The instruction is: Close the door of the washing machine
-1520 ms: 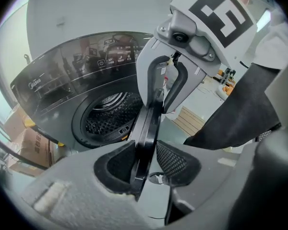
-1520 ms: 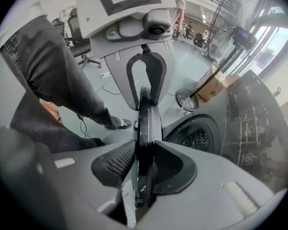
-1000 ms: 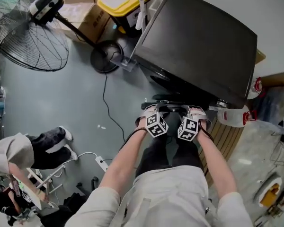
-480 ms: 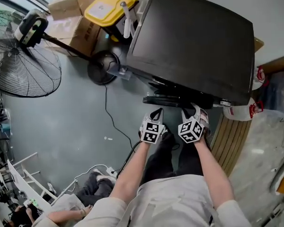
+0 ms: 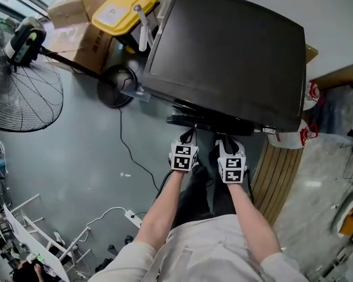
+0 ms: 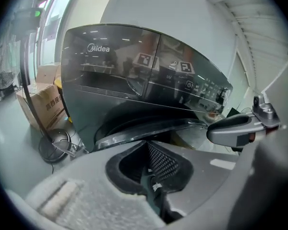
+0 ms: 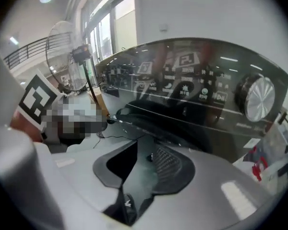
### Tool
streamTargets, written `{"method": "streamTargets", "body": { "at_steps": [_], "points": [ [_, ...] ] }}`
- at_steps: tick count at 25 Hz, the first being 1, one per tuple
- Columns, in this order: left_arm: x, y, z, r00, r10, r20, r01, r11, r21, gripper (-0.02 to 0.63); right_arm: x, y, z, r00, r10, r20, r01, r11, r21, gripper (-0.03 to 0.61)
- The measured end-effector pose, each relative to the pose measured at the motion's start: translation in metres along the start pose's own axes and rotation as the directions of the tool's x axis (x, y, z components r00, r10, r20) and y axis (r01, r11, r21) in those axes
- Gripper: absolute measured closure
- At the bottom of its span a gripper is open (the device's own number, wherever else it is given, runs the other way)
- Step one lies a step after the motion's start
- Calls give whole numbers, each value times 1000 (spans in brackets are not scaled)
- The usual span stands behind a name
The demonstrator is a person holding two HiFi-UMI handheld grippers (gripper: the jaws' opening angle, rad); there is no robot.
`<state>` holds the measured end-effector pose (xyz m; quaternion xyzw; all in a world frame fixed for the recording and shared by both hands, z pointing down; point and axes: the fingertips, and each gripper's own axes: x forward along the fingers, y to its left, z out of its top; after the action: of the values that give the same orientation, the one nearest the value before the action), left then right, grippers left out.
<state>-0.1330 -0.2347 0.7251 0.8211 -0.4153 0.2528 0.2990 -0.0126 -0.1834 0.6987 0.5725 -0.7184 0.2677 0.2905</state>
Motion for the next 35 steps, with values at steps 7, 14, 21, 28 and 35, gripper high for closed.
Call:
{"method": "streamTargets", "body": {
  "at_steps": [7, 14, 21, 28, 35],
  "points": [
    [16, 7, 19, 1000, 2, -7, -2, 1000, -10, 609, 18, 3, 1, 999, 44, -28, -43, 998, 52, 559],
    [21, 9, 22, 1000, -20, 13, 20, 999, -27, 606, 32, -14, 10, 1000, -2, 6, 1, 982, 190, 577],
    [25, 8, 22, 999, -41, 2, 41, 999, -29, 606, 35, -16, 10, 998, -54, 32, 44, 964, 261, 577],
    [28, 10, 26, 997, -79, 6, 79, 996, -45, 604, 38, -17, 13, 997, -63, 49, 45, 953, 299, 577],
    [33, 15, 31, 999, -54, 2, 54, 997, -52, 603, 48, -12, 15, 1000, 5, 24, -11, 970, 244, 577]
  ]
}}
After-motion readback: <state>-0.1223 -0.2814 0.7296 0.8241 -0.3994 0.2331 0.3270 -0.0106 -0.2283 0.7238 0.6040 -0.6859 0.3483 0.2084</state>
